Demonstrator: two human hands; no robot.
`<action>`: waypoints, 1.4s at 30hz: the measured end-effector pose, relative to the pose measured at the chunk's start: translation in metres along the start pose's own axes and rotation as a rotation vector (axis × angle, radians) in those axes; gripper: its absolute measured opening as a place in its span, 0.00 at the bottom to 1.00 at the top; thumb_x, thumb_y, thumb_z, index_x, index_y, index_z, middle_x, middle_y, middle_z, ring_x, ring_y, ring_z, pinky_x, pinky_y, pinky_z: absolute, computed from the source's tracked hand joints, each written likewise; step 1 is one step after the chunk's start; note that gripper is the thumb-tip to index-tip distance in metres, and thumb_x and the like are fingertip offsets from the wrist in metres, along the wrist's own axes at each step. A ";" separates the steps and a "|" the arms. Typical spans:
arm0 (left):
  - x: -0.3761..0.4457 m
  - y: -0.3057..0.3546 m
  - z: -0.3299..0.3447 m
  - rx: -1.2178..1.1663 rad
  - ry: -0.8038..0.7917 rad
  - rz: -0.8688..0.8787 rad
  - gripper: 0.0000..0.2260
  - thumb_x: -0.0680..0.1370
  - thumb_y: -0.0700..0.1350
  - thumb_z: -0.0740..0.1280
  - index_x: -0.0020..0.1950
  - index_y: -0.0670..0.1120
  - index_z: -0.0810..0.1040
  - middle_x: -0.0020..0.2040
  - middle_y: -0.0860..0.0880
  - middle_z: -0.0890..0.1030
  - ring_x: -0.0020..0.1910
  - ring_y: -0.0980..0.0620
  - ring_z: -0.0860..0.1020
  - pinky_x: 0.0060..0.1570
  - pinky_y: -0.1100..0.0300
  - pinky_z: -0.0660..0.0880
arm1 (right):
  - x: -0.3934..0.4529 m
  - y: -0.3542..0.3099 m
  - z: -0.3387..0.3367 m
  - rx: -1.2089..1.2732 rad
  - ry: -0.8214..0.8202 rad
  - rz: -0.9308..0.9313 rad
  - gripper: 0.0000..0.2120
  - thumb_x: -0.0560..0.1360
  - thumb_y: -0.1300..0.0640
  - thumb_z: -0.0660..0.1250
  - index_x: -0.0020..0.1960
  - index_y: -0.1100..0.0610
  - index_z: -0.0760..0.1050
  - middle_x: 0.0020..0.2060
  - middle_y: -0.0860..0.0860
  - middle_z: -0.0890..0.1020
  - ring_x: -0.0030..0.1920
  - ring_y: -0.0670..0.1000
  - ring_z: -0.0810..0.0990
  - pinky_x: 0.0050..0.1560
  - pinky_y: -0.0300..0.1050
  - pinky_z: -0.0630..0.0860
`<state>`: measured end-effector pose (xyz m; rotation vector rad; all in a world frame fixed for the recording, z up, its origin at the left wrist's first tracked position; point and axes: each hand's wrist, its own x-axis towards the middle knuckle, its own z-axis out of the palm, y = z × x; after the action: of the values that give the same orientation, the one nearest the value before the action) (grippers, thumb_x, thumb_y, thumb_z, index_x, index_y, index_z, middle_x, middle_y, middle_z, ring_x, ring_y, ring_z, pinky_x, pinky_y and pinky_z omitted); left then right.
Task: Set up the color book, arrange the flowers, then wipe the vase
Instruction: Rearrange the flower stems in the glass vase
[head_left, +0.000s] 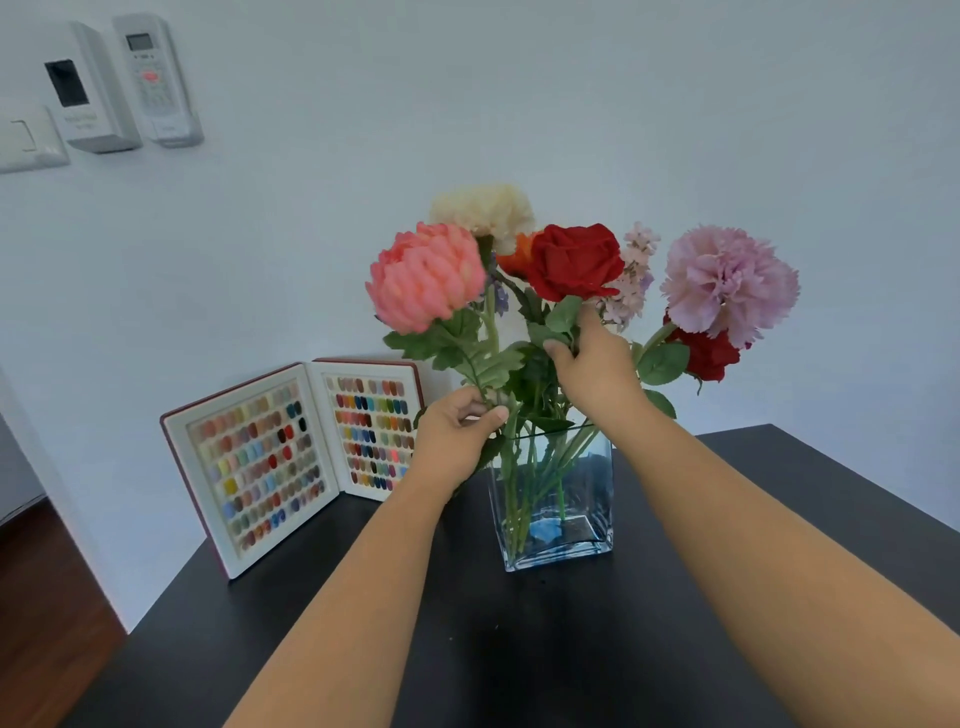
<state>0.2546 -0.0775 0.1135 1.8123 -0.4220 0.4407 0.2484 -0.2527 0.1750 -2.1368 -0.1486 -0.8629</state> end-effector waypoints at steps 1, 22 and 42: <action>-0.001 -0.002 -0.001 -0.038 -0.017 -0.005 0.05 0.76 0.43 0.71 0.46 0.53 0.83 0.43 0.47 0.85 0.44 0.47 0.82 0.51 0.55 0.76 | -0.001 0.002 0.000 0.019 0.021 0.010 0.19 0.78 0.55 0.63 0.66 0.59 0.66 0.38 0.55 0.79 0.37 0.56 0.77 0.37 0.46 0.72; -0.009 -0.013 0.007 0.179 0.078 0.091 0.09 0.78 0.48 0.69 0.58 0.51 0.77 0.44 0.58 0.81 0.42 0.65 0.80 0.38 0.71 0.75 | -0.045 0.009 0.008 0.278 0.087 -0.004 0.17 0.74 0.58 0.68 0.56 0.46 0.63 0.45 0.43 0.74 0.36 0.41 0.78 0.32 0.32 0.71; -0.019 -0.001 0.006 0.143 0.285 0.067 0.12 0.76 0.52 0.70 0.58 0.50 0.83 0.44 0.61 0.82 0.45 0.68 0.79 0.47 0.73 0.73 | -0.039 0.062 -0.013 0.209 0.044 0.236 0.22 0.74 0.47 0.68 0.62 0.55 0.67 0.49 0.48 0.79 0.40 0.40 0.76 0.40 0.42 0.69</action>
<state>0.2393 -0.0821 0.1021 1.8420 -0.2585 0.7807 0.2344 -0.2965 0.1165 -1.8939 0.0350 -0.7214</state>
